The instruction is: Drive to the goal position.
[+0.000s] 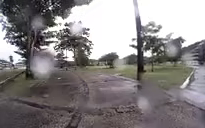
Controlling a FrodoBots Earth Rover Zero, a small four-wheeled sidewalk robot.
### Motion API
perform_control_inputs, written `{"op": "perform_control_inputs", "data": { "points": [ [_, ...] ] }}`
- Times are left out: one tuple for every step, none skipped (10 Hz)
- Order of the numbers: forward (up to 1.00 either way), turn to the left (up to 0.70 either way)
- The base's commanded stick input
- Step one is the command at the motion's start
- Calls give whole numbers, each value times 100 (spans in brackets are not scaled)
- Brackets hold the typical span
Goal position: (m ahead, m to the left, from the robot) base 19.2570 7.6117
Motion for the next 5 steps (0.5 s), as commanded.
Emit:
{"op": "perform_control_inputs", "data": {
  "points": [
    [70, 0],
    [70, 0],
    [70, 0],
    [70, 0],
    [70, 0]
  ]
}}
